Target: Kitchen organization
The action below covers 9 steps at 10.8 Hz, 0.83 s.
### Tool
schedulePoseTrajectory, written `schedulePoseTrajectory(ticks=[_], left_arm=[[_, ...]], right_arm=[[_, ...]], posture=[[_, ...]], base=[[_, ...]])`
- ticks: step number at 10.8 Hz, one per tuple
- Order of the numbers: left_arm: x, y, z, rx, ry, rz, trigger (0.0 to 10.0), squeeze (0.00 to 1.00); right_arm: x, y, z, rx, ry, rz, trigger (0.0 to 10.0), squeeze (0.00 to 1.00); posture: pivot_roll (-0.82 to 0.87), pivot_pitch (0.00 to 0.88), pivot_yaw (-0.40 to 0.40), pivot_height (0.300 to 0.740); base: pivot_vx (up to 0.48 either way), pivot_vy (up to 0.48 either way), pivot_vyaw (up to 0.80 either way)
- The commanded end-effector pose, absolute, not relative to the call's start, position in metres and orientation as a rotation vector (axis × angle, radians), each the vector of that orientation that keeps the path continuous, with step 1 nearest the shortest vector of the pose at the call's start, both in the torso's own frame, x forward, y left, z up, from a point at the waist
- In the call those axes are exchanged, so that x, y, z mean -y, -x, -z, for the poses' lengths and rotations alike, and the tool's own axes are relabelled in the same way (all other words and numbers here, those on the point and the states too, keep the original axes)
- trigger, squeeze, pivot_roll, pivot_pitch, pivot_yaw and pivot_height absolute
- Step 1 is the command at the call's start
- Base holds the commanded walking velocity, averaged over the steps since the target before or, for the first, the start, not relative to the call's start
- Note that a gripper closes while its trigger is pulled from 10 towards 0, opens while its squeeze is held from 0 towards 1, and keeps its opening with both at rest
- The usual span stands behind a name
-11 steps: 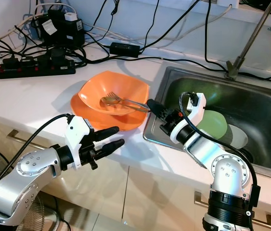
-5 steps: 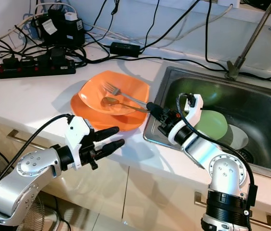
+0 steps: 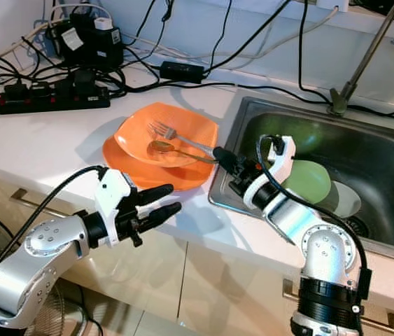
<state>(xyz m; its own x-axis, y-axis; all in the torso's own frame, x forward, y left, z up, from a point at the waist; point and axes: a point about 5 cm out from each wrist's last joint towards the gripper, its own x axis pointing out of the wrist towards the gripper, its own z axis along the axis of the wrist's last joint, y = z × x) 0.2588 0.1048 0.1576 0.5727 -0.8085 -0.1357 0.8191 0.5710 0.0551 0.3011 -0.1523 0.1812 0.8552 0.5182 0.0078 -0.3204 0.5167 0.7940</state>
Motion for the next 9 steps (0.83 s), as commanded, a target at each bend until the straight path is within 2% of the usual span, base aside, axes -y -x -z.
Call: schedulePoseTrajectory(ticks=[1,3,4,5,8,9], left_arm=[[-0.104,-0.258,-0.157,-0.099,-0.120,0.959,10.0,0.00],[-0.104,-0.259,-0.157,-0.098,-0.119,0.959,10.0,0.00],[-0.104,-0.259,-0.157,-0.098,-0.118,0.959,10.0,0.00],[-0.103,-0.259,-0.157,-0.098,-0.118,0.960,10.0,0.00],[-0.103,-0.259,-0.157,-0.096,-0.119,0.958,10.0,0.00],[-0.103,-0.259,-0.157,-0.094,-0.118,0.958,10.0,0.00]], right_arm=[[0.158,-0.303,-0.190,-0.184,-0.902,-0.507,0.0,0.00],[0.162,-0.305,-0.197,-0.123,-0.922,-0.503,0.0,0.00],[0.164,-0.306,-0.202,-0.074,-0.924,-0.500,8.8,0.00],[0.168,-0.307,-0.207,-0.019,-0.938,-0.483,10.0,0.00],[0.194,-0.312,-0.229,0.195,-0.989,-0.389,10.0,0.00],[0.219,-0.317,-0.236,0.319,-0.934,-0.206,10.0,0.00]], posture=[[0.19,0.031,-0.059,0.740],[0.19,0.031,-0.059,0.740],[0.19,0.028,-0.059,0.740],[0.19,0.028,-0.059,0.740],[0.19,0.025,-0.060,0.740],[0.19,0.023,-0.061,0.740]], base=[[0.000,0.000,0.00],[0.000,0.000,0.00],[0.000,0.000,0.00],[0.000,0.000,0.00],[0.000,0.000,0.00],[0.000,0.000,0.00]])
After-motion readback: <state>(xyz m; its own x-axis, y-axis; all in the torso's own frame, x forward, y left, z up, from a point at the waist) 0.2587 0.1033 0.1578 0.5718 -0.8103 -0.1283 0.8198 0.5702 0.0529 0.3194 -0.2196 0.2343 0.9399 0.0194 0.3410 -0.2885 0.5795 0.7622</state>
